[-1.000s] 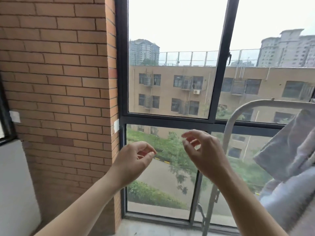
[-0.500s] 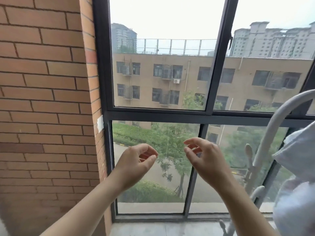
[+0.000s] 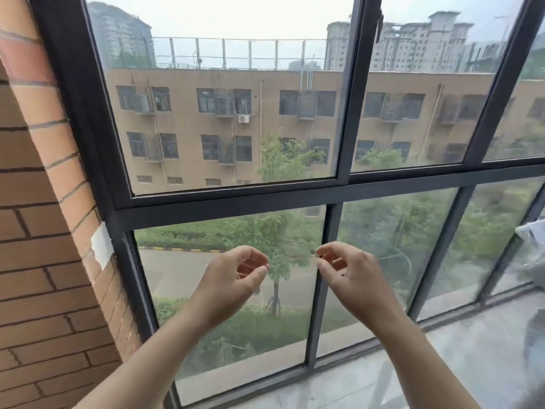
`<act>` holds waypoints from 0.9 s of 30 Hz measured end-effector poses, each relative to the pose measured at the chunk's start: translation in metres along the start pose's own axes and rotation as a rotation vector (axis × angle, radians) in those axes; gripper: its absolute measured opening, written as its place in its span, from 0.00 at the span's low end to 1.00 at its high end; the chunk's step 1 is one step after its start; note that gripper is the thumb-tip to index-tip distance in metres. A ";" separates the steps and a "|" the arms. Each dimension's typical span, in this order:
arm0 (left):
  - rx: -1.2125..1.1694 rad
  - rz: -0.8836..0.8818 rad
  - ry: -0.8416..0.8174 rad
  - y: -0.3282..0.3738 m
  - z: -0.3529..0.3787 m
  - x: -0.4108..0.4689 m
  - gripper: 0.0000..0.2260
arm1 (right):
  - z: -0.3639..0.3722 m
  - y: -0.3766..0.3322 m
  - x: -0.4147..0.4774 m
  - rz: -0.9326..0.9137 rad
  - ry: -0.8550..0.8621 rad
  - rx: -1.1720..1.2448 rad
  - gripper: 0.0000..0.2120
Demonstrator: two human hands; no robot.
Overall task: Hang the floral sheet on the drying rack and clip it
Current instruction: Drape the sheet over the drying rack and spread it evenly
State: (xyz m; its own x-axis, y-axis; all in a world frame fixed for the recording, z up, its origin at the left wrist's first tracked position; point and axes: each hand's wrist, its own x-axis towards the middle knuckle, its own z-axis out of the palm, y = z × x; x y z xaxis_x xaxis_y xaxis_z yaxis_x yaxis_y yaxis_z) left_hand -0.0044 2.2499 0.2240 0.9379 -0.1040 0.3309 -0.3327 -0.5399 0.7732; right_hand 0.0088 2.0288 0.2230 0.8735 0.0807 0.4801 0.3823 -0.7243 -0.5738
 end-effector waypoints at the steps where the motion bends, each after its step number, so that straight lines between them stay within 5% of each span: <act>1: -0.014 0.017 -0.022 -0.009 -0.003 0.013 0.03 | 0.006 0.001 0.004 0.034 0.014 -0.006 0.06; 10: -0.161 0.193 -0.295 -0.037 0.042 0.122 0.04 | 0.003 0.025 0.028 0.366 0.199 -0.155 0.05; 27: -0.306 0.493 -0.720 0.026 0.222 0.275 0.05 | -0.075 0.138 0.066 0.730 0.558 -0.352 0.06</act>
State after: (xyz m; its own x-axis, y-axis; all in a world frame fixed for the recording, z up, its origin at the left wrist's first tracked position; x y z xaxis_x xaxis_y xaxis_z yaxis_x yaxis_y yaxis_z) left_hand 0.2665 2.0215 0.2150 0.4843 -0.8128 0.3239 -0.6258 -0.0631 0.7775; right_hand 0.0970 1.8828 0.2252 0.5572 -0.7368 0.3829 -0.3849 -0.6378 -0.6671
